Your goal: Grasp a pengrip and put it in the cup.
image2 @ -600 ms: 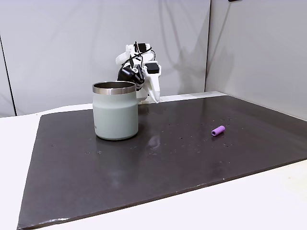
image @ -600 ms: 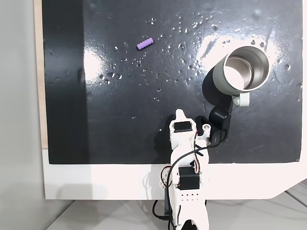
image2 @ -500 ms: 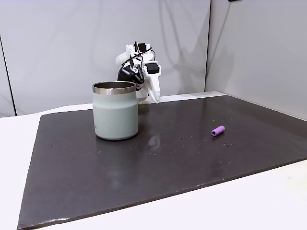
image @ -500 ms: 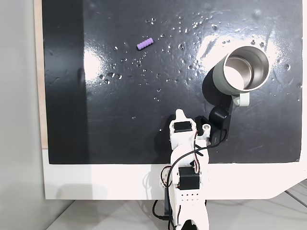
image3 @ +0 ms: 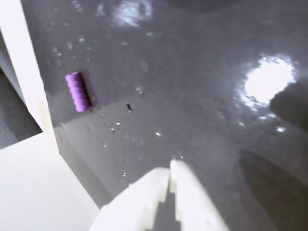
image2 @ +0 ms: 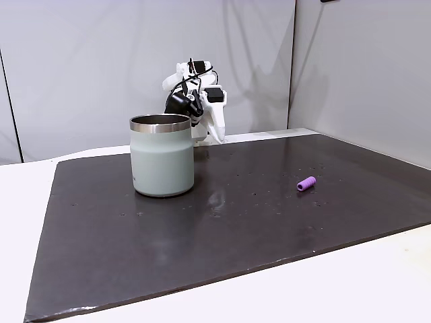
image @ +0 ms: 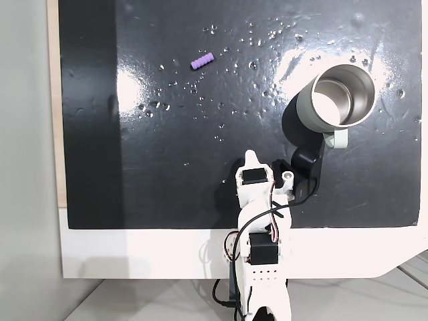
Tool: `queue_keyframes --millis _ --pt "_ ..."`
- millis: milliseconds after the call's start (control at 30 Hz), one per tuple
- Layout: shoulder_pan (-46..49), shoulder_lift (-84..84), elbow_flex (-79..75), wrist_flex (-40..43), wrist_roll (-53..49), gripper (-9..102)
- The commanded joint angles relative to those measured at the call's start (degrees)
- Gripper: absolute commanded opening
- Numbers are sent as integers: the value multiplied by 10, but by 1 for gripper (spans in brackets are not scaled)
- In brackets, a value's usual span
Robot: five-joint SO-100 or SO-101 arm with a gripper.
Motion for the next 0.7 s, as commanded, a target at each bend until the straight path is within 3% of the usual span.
queue_keyframes --millis 0,667 --pt "-26 -1 -58 -18 -18 0" --pt "-40 -616 -606 21 -16 0"
